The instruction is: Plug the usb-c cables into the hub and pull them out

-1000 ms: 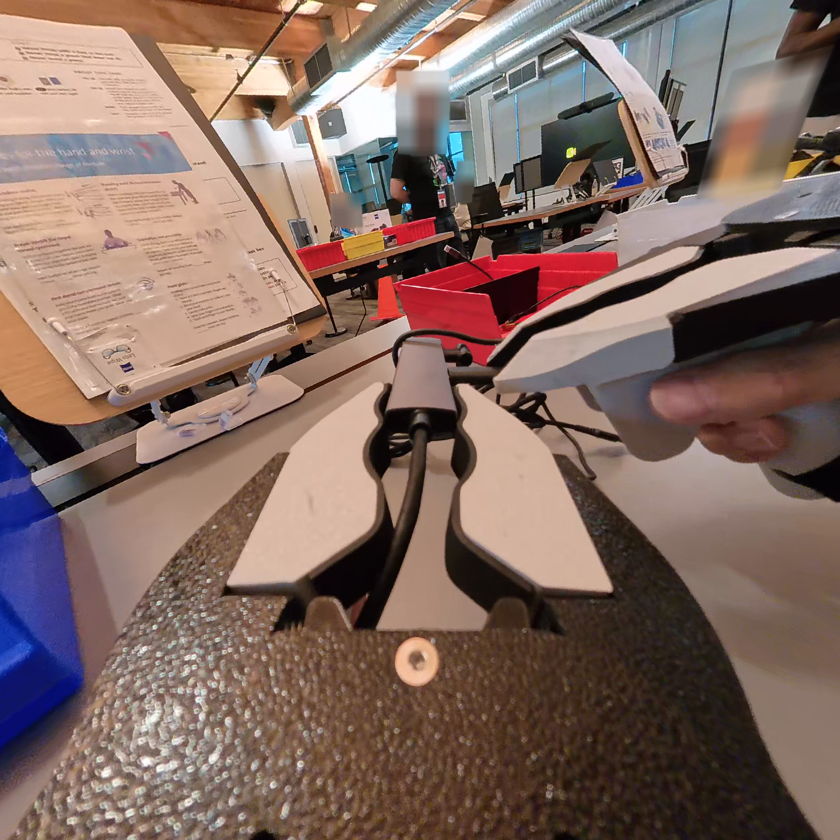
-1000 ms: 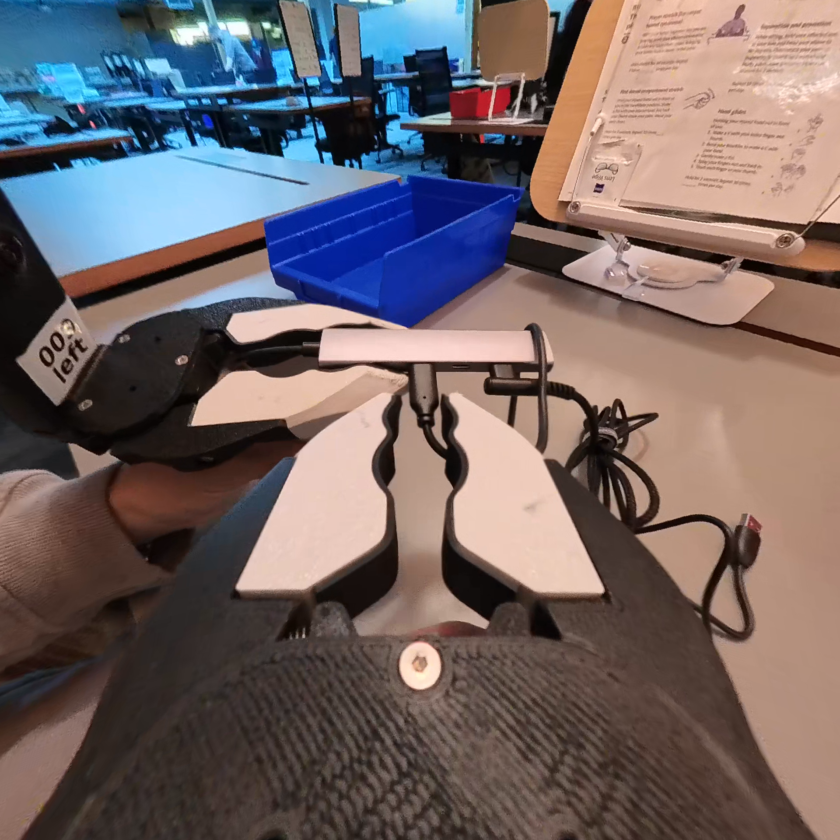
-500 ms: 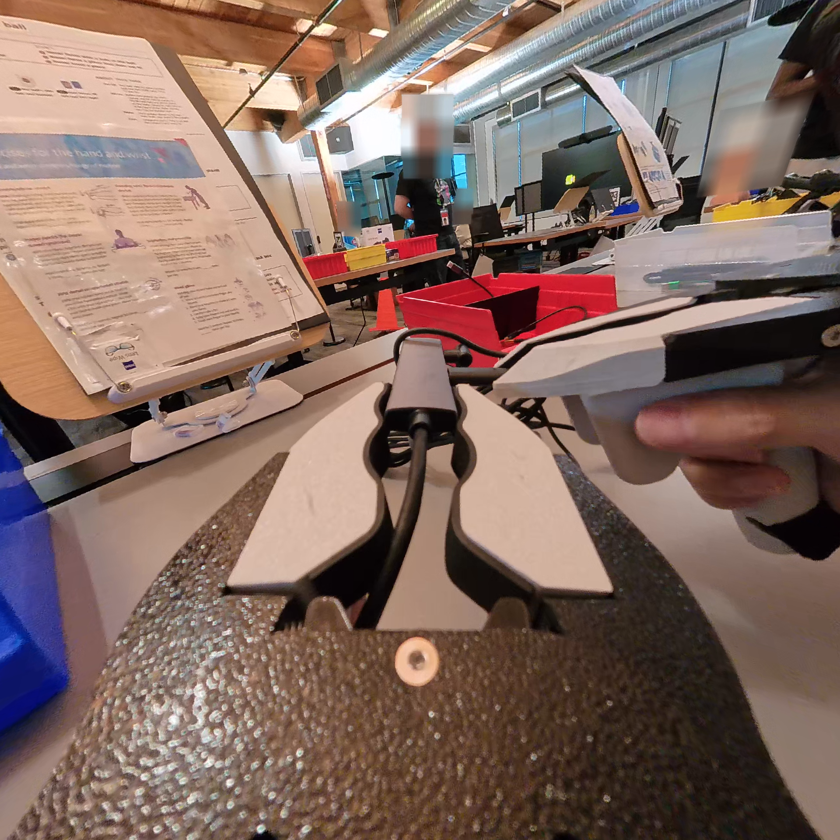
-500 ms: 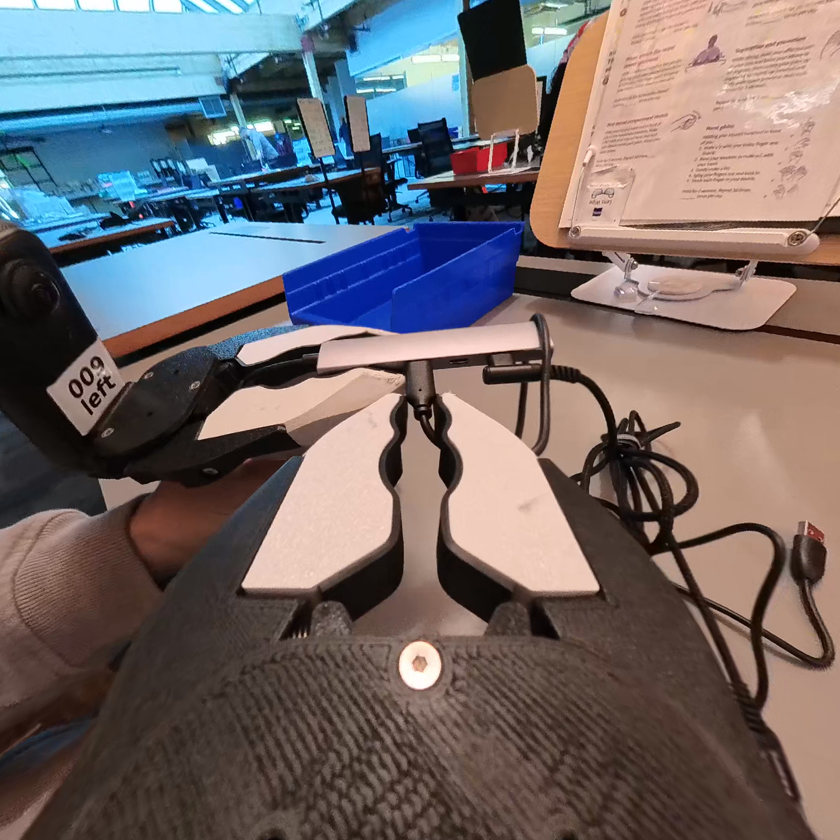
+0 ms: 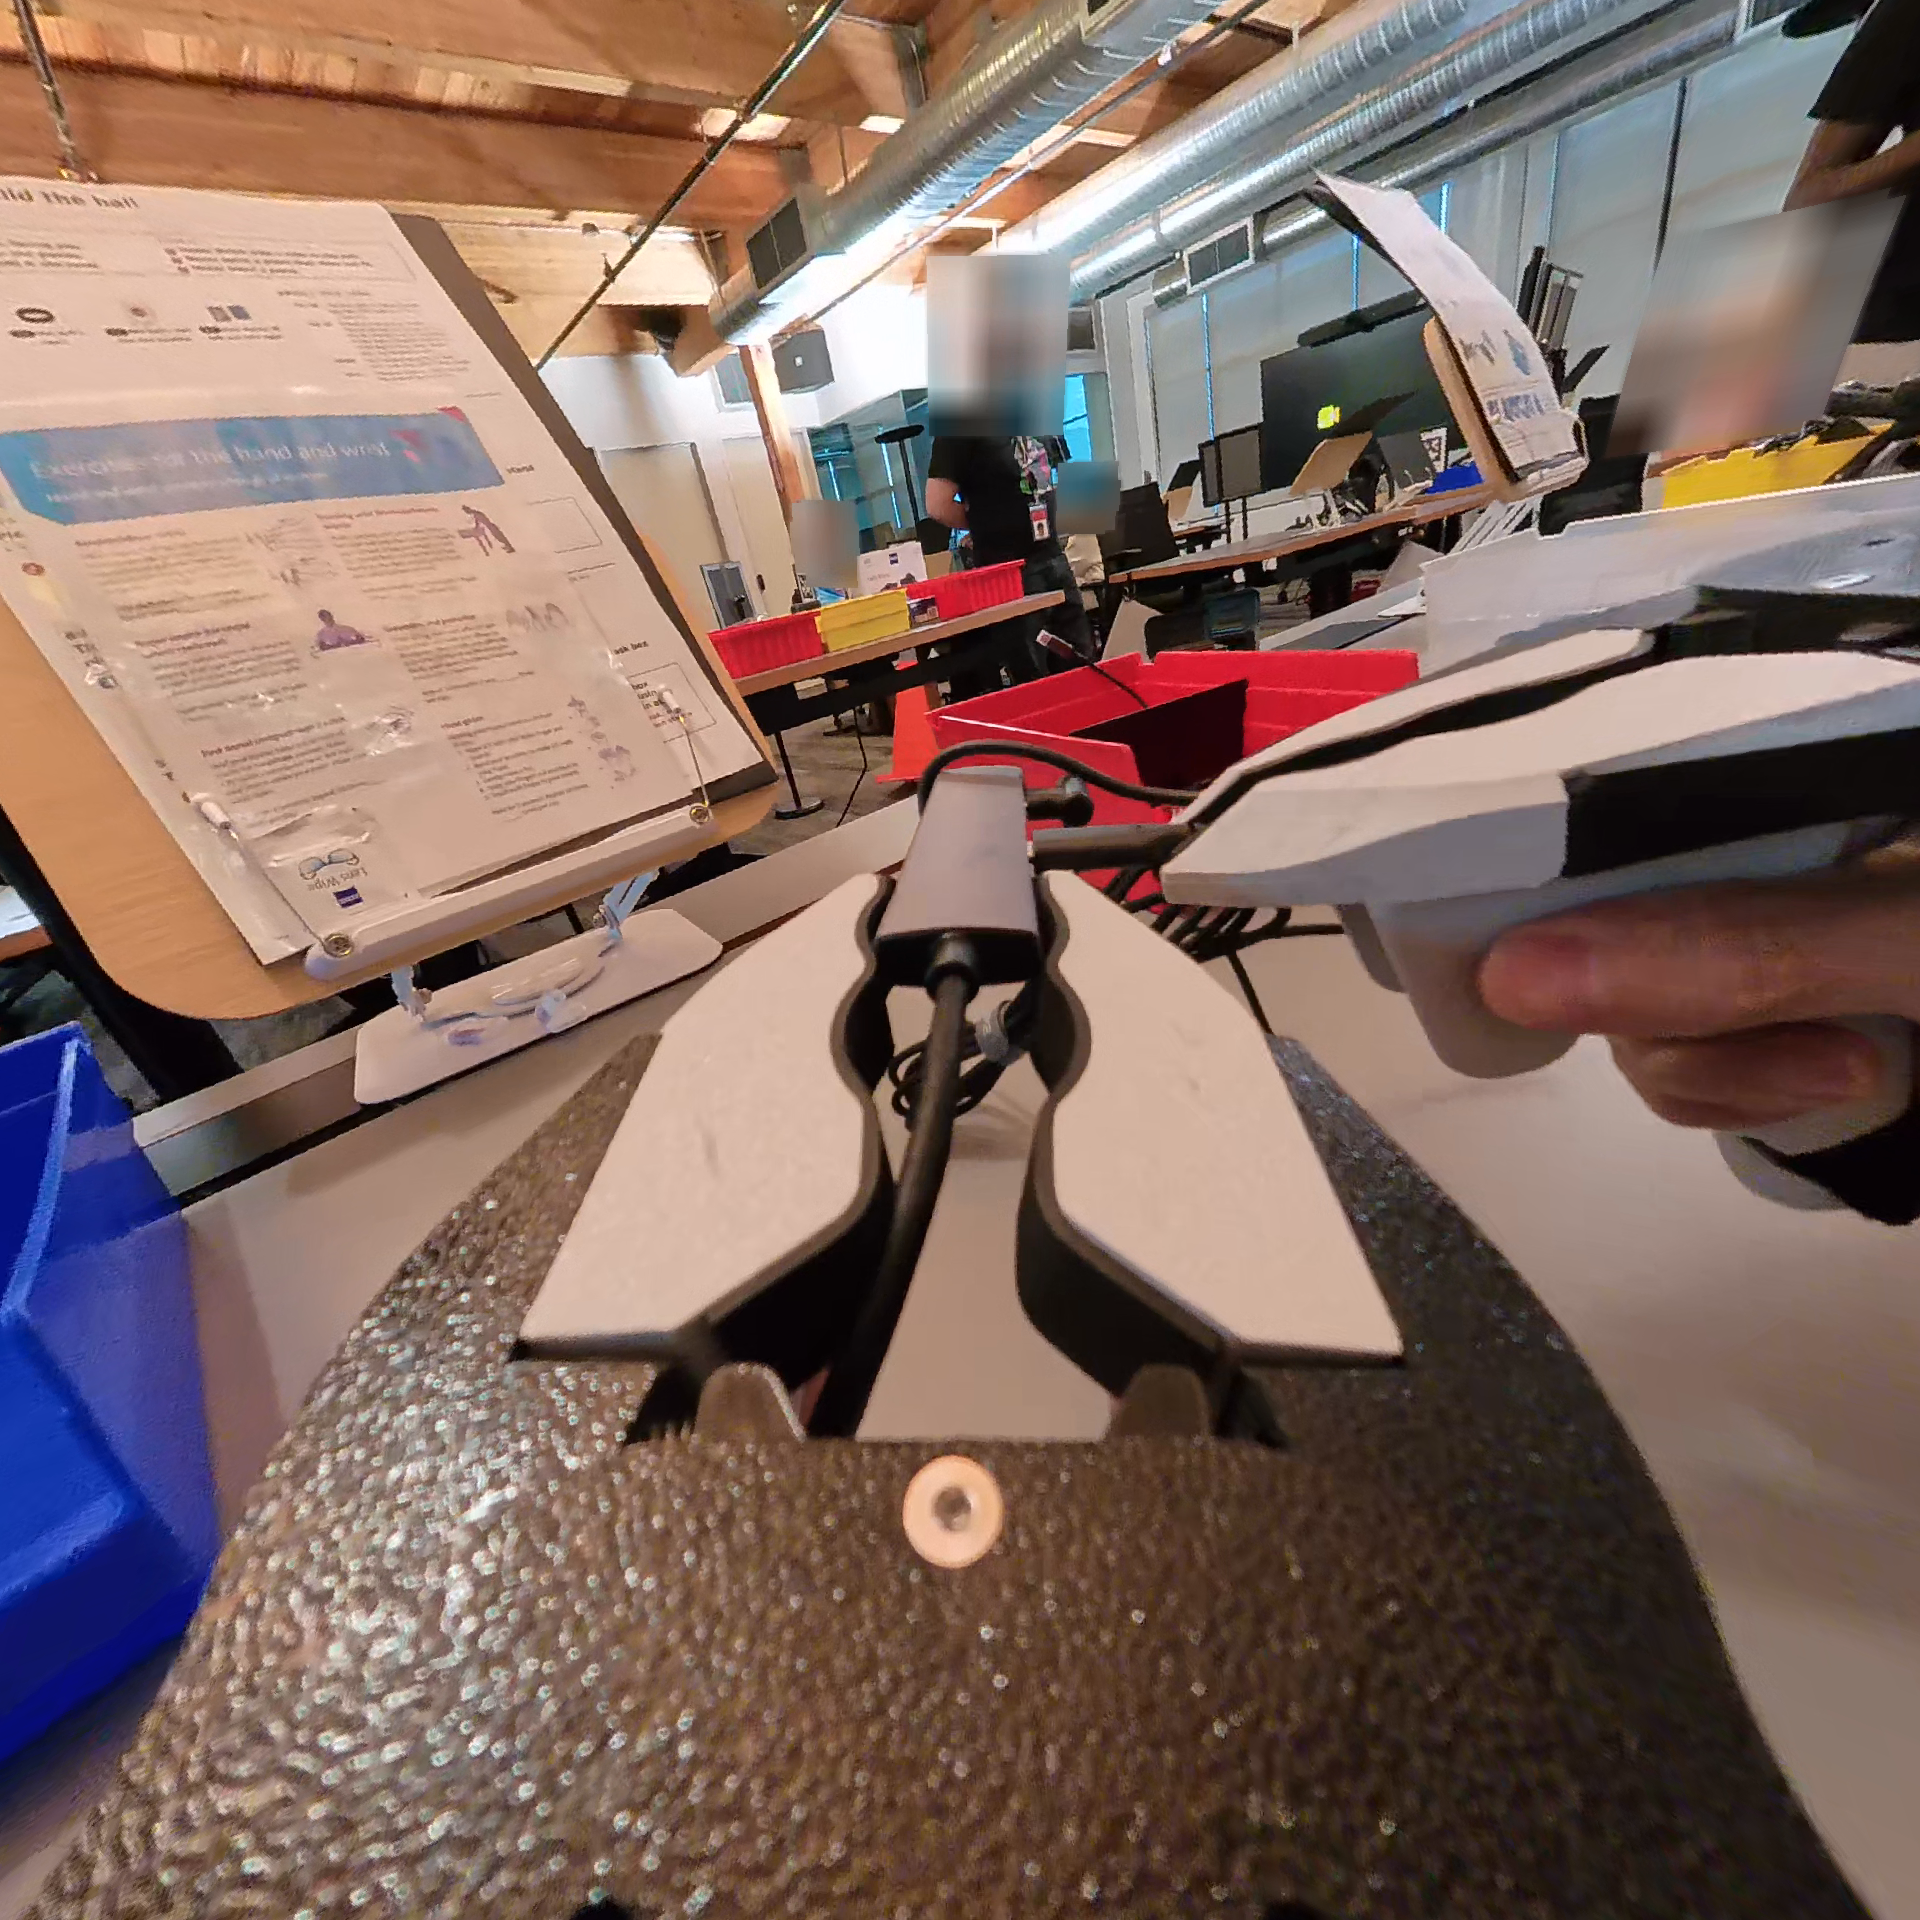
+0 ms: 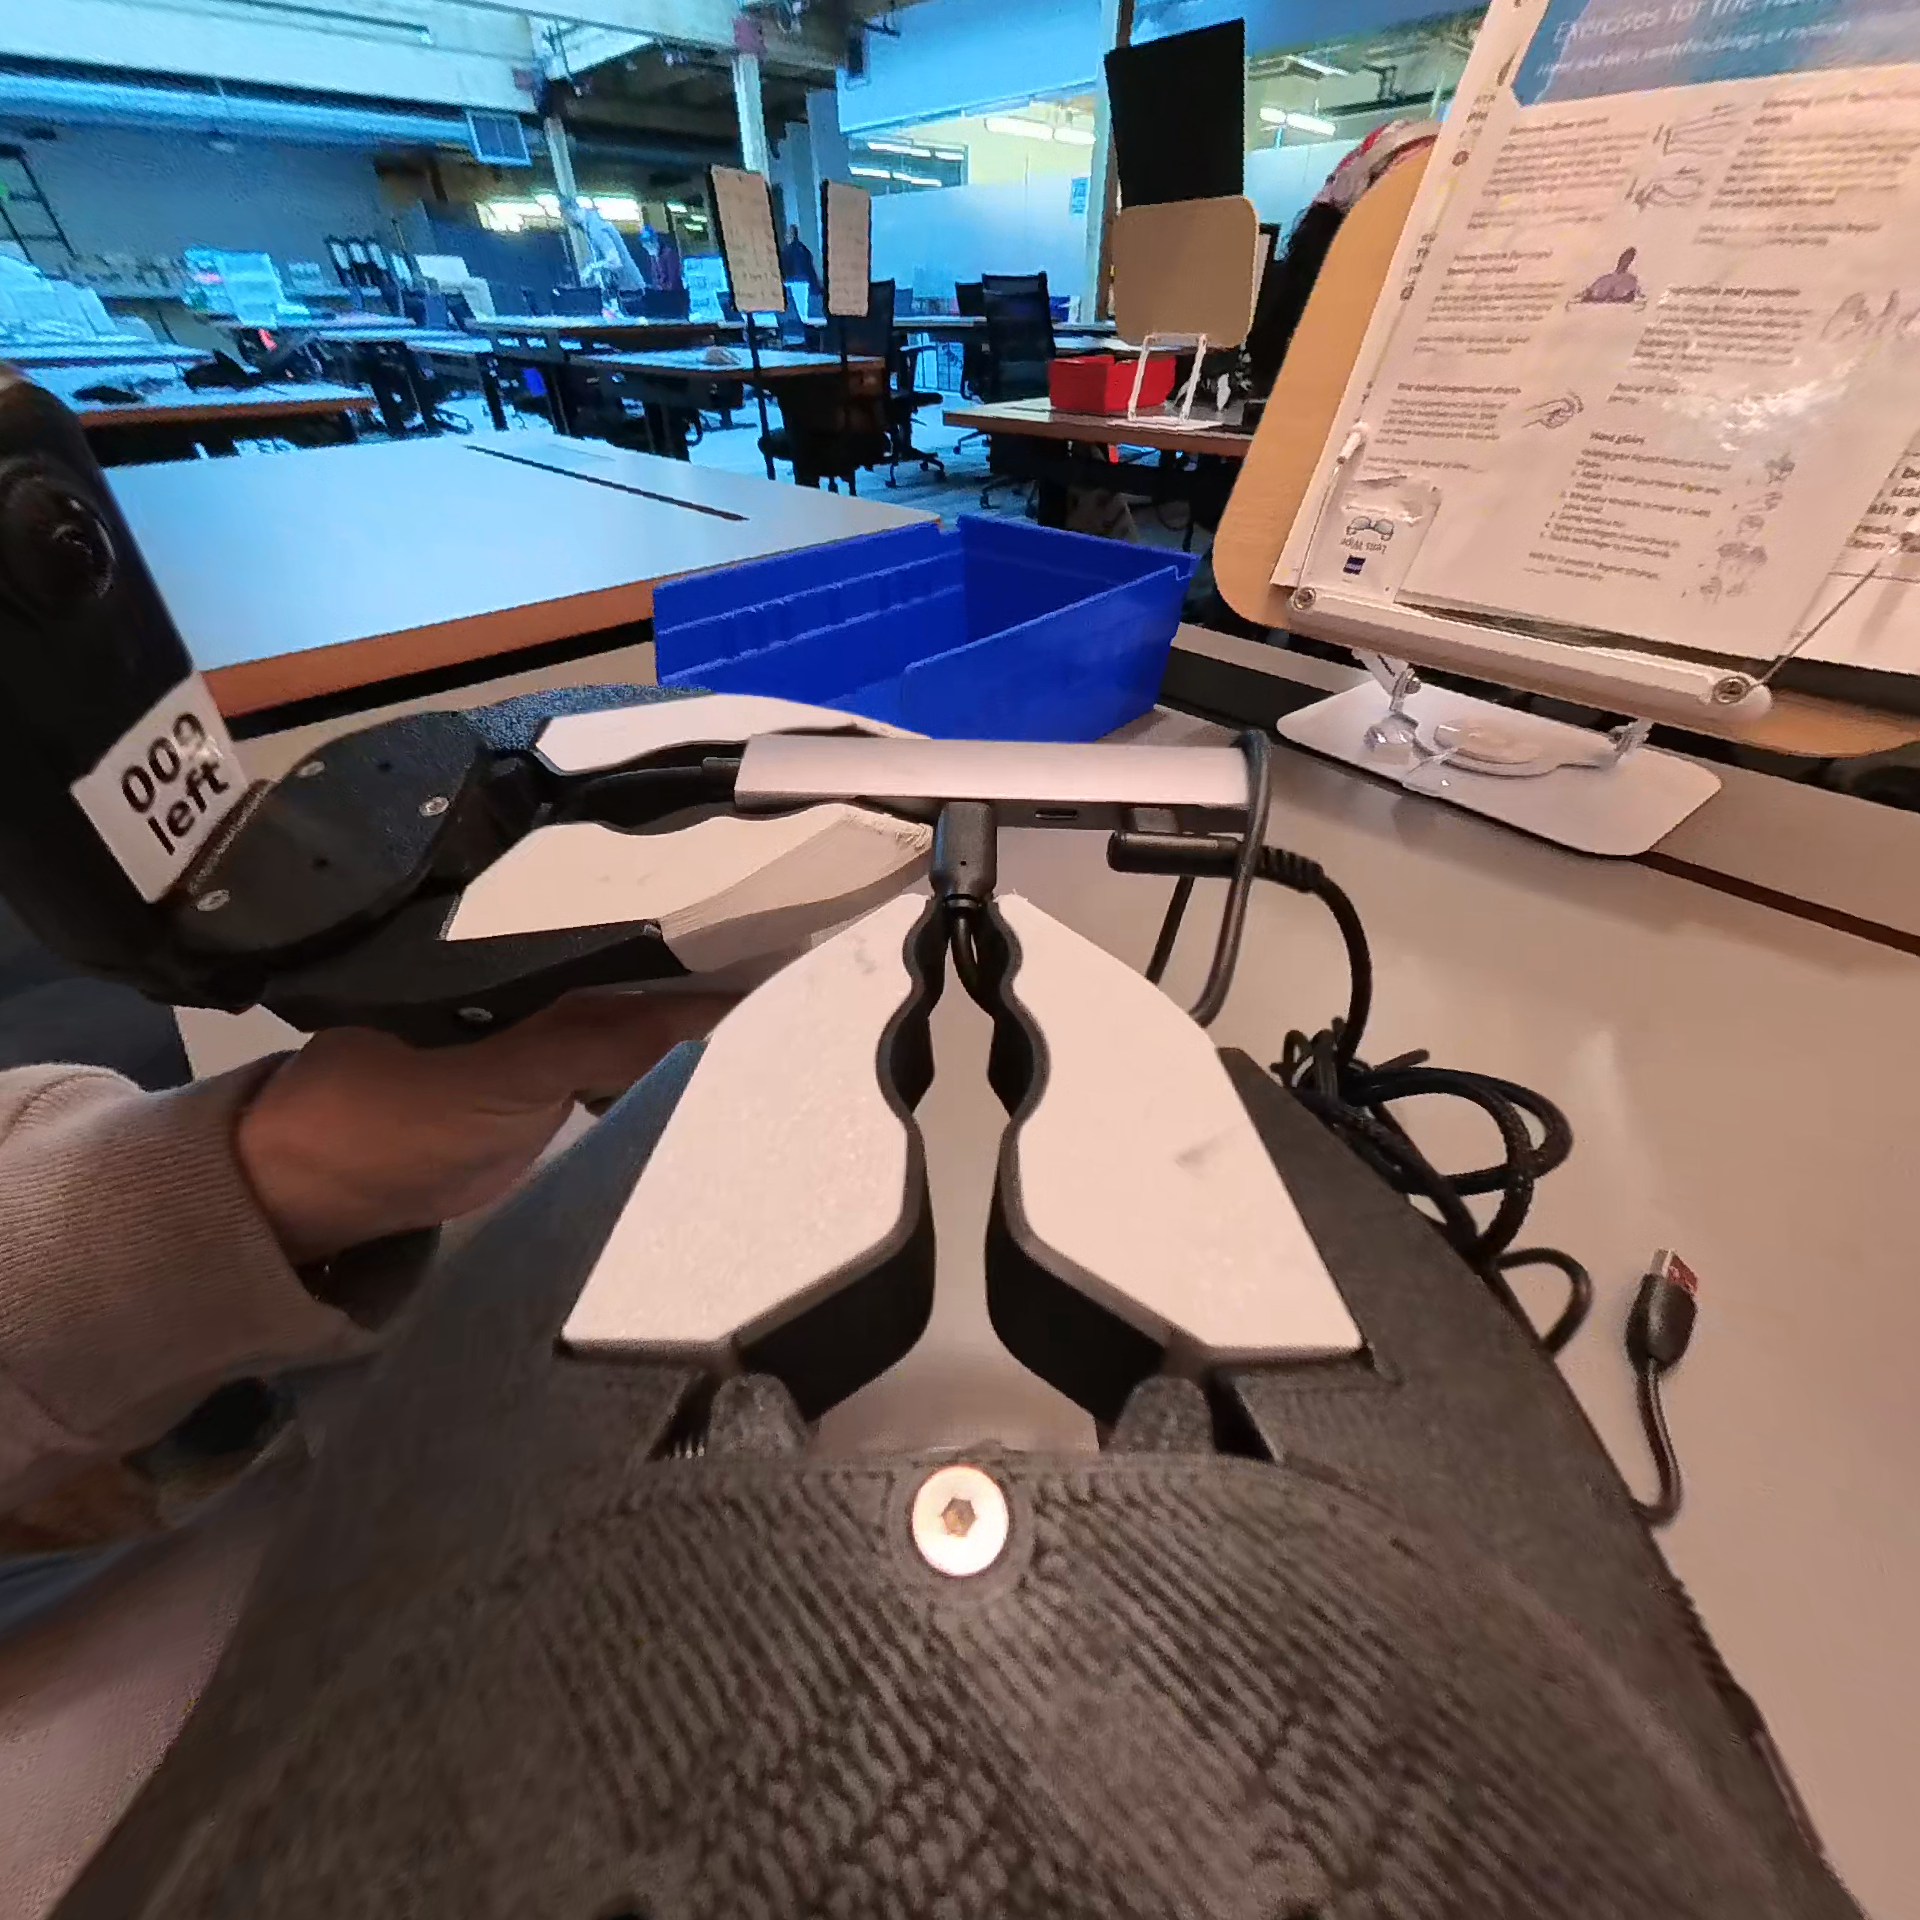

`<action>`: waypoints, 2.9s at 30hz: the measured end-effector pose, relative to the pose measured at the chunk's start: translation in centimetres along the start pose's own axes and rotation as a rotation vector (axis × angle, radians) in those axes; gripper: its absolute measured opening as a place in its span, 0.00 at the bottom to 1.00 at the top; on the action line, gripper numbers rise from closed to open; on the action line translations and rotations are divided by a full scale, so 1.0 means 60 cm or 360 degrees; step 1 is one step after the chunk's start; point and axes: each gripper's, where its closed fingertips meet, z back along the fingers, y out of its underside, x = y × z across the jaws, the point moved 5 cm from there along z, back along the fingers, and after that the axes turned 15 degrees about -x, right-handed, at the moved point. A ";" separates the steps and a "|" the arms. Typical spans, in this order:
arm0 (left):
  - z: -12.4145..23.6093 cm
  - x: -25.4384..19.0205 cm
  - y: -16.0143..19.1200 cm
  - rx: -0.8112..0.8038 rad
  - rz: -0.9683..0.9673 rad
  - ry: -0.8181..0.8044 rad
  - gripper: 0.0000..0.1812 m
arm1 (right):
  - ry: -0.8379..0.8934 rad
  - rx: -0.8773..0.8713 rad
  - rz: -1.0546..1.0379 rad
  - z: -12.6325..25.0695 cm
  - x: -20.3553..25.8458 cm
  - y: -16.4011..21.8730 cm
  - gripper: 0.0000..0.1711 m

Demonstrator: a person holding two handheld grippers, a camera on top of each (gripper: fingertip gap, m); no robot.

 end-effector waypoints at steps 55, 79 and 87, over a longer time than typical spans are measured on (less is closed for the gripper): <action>0.029 0.059 -0.057 -0.0348 0.0749 0.0436 0.13 | 0.0427 -0.0424 0.0644 -0.010 -0.442 -0.601 0.04; 0.021 0.056 -0.016 -0.0299 0.0884 0.0407 0.13 | 0.0644 -0.0161 0.0859 -0.019 -0.608 -0.760 0.04; 0.018 0.046 -0.012 -0.0277 0.0874 0.0429 0.13 | 0.0576 0.0137 0.0782 0.015 -0.620 -0.592 0.04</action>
